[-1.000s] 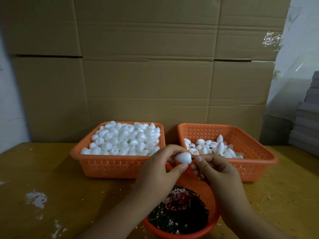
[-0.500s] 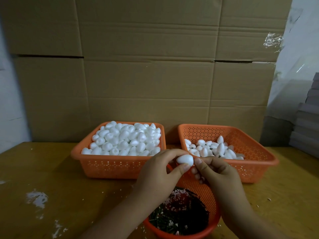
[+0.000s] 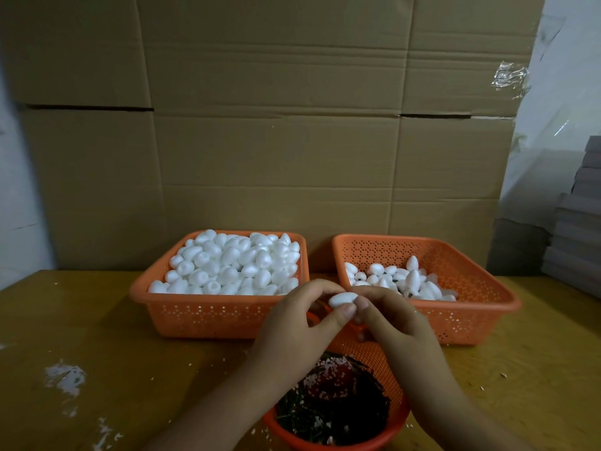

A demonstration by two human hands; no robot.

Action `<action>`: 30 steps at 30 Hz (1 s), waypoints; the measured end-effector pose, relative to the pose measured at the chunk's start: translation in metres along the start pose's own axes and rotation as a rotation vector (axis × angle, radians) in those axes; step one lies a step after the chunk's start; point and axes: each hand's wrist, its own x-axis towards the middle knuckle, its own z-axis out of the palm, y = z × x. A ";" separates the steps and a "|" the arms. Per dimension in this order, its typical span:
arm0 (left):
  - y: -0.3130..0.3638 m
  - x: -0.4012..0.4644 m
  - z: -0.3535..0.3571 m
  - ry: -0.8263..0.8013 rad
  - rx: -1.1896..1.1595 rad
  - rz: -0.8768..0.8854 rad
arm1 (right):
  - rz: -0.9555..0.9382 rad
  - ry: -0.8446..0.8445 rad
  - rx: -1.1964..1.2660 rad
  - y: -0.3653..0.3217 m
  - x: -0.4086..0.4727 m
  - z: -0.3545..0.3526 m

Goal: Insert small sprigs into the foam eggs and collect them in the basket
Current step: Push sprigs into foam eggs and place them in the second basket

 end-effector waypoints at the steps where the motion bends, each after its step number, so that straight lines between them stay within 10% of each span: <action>1: 0.001 0.000 0.000 0.013 -0.037 -0.008 | -0.010 -0.012 -0.002 0.000 0.000 0.000; 30: -0.010 0.001 0.001 -0.154 -0.158 -0.137 | -0.005 0.071 0.012 0.005 -0.001 0.001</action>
